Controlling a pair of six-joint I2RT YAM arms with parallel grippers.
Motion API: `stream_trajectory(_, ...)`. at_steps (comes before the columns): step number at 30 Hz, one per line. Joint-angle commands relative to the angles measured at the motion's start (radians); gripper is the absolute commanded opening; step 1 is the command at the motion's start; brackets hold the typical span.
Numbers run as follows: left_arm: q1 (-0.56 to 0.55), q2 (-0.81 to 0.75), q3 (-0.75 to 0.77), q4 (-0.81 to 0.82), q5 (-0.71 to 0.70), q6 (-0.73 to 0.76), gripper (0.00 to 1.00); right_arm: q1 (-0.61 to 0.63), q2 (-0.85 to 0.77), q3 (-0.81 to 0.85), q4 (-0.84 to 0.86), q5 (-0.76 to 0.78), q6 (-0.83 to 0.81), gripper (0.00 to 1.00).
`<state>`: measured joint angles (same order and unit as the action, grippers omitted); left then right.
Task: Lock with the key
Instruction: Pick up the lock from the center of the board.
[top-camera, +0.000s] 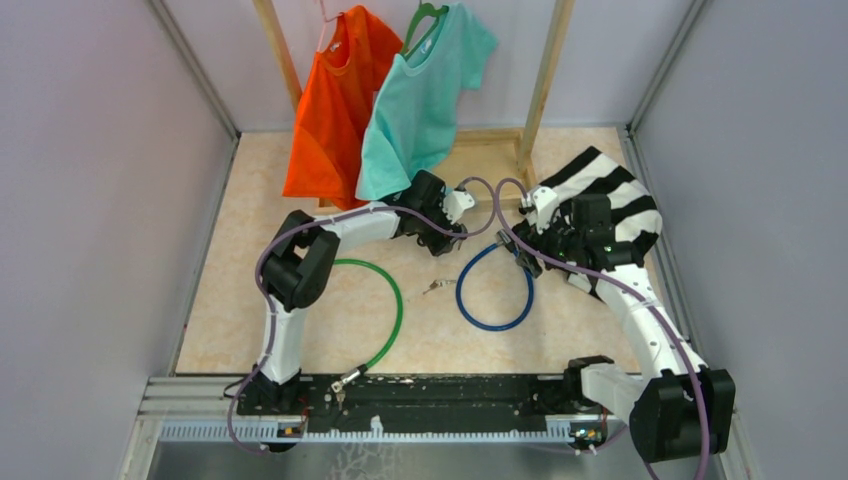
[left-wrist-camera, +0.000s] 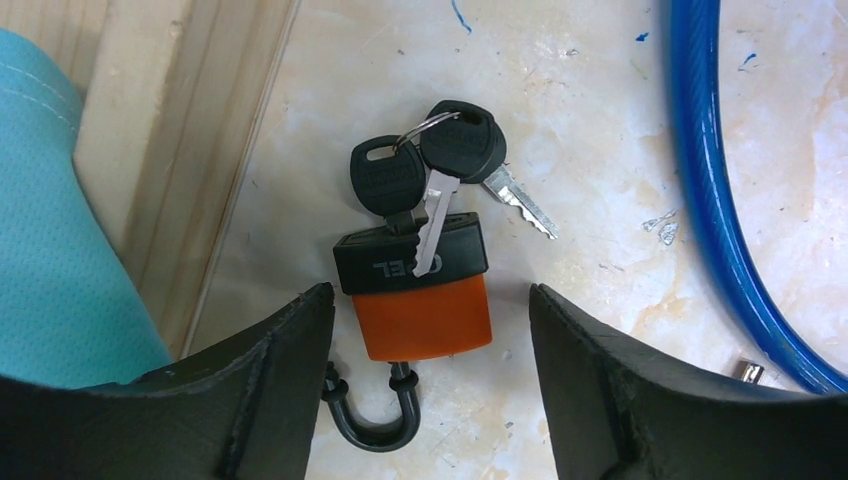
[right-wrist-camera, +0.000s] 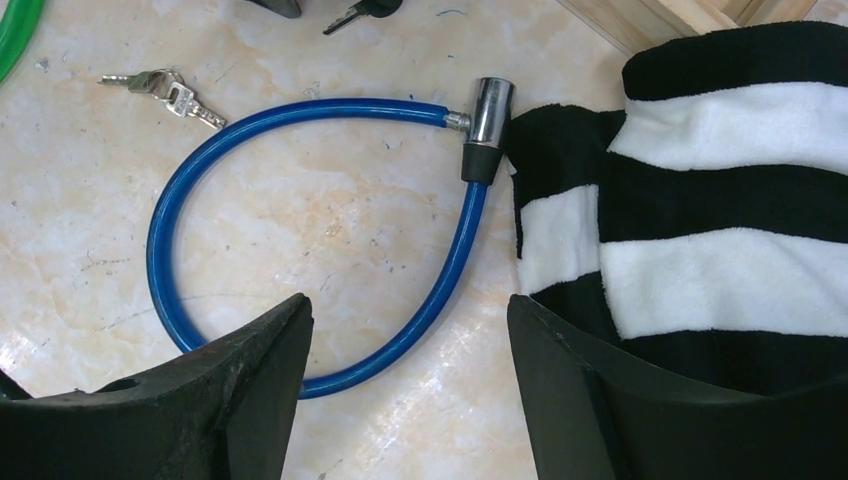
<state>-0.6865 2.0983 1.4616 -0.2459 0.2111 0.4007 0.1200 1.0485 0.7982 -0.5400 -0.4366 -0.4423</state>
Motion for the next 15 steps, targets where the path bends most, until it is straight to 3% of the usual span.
stream_trajectory(1, 0.006, 0.029, 0.005, 0.002, 0.007, 0.005, 0.72, -0.005, -0.010, 0.006, 0.047, 0.021, 0.015, 0.71)
stream_trajectory(4, 0.005, 0.013, -0.031, 0.016, 0.011, 0.018, 0.62, -0.004, -0.021, -0.002, 0.068, 0.034, 0.030, 0.72)
stream_trajectory(12, 0.005, -0.089, -0.104, 0.053, 0.028, 0.099, 0.20, -0.005, -0.042, -0.024, 0.148, 0.047, 0.063, 0.74)
stream_trajectory(15, 0.005, -0.156, -0.125, 0.049, 0.052, 0.136, 0.10, -0.005, -0.052, -0.031, 0.191, 0.034, 0.092, 0.76)
